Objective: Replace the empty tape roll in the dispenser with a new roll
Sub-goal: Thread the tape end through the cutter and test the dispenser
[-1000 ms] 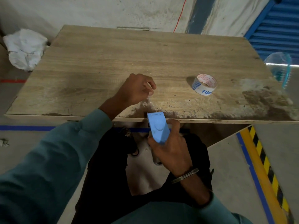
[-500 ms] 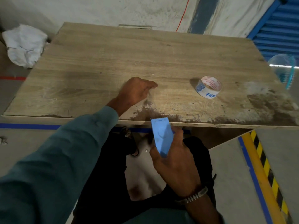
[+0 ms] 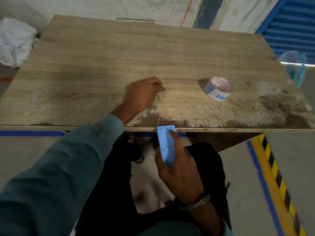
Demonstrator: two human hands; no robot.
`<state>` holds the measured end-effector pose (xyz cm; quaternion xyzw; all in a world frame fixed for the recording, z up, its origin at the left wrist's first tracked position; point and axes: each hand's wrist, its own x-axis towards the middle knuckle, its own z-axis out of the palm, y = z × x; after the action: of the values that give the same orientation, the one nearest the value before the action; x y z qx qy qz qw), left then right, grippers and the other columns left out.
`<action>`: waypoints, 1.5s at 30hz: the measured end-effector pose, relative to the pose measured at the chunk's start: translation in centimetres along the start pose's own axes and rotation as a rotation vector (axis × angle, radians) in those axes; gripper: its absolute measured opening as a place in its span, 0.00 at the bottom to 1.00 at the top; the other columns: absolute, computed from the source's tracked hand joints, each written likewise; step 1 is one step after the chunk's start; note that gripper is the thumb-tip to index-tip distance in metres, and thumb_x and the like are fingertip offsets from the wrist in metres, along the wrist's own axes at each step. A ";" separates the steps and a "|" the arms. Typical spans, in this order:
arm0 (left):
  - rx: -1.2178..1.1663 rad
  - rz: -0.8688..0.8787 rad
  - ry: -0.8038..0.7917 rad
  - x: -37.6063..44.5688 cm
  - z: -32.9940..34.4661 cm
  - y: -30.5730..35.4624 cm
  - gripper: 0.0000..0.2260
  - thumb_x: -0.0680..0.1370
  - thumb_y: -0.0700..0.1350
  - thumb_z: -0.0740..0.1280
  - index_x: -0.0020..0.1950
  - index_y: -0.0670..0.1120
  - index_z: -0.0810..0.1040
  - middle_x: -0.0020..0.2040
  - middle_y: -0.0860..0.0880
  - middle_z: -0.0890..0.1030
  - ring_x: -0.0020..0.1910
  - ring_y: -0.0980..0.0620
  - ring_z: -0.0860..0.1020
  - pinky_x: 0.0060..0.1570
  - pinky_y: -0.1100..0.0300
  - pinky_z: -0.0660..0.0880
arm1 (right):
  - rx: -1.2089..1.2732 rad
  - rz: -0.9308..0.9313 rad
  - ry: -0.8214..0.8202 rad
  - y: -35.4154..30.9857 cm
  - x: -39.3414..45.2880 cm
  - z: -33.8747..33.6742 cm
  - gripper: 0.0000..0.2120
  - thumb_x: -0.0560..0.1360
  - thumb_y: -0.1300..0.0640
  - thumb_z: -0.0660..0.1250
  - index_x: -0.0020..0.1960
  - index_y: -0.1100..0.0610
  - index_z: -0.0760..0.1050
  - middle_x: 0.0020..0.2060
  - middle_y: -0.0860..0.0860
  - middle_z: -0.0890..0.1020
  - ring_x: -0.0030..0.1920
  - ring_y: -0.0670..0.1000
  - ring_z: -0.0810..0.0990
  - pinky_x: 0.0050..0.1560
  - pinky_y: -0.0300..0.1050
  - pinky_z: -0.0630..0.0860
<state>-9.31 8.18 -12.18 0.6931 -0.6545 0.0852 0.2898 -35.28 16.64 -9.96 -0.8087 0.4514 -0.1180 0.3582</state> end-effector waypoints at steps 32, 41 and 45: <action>0.193 0.046 -0.620 -2.5 -0.7 0.0 0.47 0.75 0.79 0.48 0.86 0.53 0.42 0.86 0.49 0.41 0.85 0.52 0.41 0.83 0.51 0.41 | -0.112 0.051 -0.039 -0.7 -0.9 -0.2 0.36 0.78 0.42 0.66 0.82 0.44 0.54 0.55 0.51 0.82 0.50 0.53 0.83 0.45 0.41 0.73; 0.215 0.047 -0.613 -2.6 -0.7 0.0 0.49 0.73 0.81 0.43 0.86 0.53 0.41 0.86 0.49 0.42 0.85 0.51 0.42 0.83 0.50 0.42 | -0.170 0.104 -0.032 -0.4 0.2 1.8 0.37 0.78 0.41 0.66 0.82 0.44 0.54 0.59 0.56 0.82 0.54 0.58 0.83 0.47 0.46 0.73; 0.204 0.043 -0.604 -2.6 -0.8 0.3 0.49 0.73 0.81 0.43 0.86 0.52 0.42 0.86 0.49 0.43 0.85 0.51 0.43 0.83 0.51 0.42 | -0.188 0.106 -0.029 -0.4 0.9 1.5 0.36 0.77 0.43 0.67 0.81 0.44 0.57 0.54 0.56 0.83 0.53 0.59 0.83 0.46 0.47 0.74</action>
<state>-9.67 10.85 -12.72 0.6986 -0.7135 -0.0530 0.0097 -33.78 16.72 -10.85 -0.8152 0.4975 -0.0444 0.2932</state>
